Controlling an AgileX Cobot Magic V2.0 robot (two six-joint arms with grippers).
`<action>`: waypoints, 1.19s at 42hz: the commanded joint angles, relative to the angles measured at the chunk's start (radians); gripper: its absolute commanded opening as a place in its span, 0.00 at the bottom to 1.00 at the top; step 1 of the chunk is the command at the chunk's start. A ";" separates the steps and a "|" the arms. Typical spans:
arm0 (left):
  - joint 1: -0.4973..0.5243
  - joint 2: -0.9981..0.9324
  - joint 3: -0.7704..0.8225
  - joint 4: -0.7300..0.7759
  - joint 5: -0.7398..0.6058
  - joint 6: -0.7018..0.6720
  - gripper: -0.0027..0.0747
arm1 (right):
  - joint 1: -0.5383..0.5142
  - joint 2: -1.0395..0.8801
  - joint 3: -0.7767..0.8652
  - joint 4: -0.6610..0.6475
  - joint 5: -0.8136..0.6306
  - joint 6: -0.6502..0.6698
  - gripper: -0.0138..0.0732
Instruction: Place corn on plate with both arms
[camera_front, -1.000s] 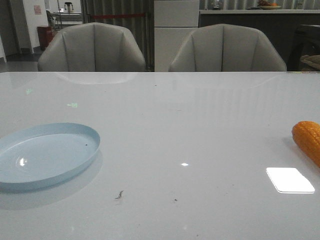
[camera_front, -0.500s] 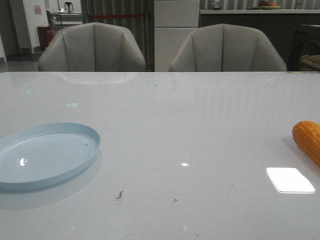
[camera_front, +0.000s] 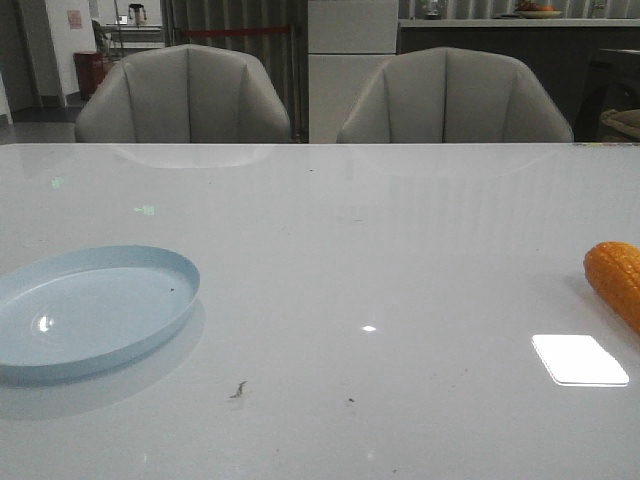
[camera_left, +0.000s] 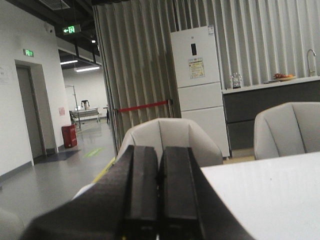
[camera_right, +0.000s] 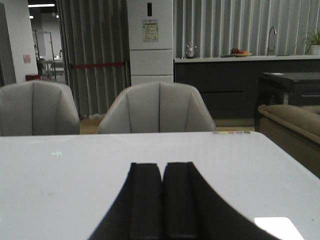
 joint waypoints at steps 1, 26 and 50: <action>0.000 0.020 -0.098 -0.005 -0.087 -0.002 0.16 | -0.001 -0.025 -0.122 0.006 -0.078 0.028 0.19; 0.000 0.649 -0.623 0.003 0.069 -0.002 0.16 | -0.002 0.507 -0.664 -0.014 0.136 0.026 0.19; 0.000 0.987 -0.619 -0.144 0.359 -0.002 0.44 | -0.002 0.811 -0.658 -0.014 0.450 0.026 0.62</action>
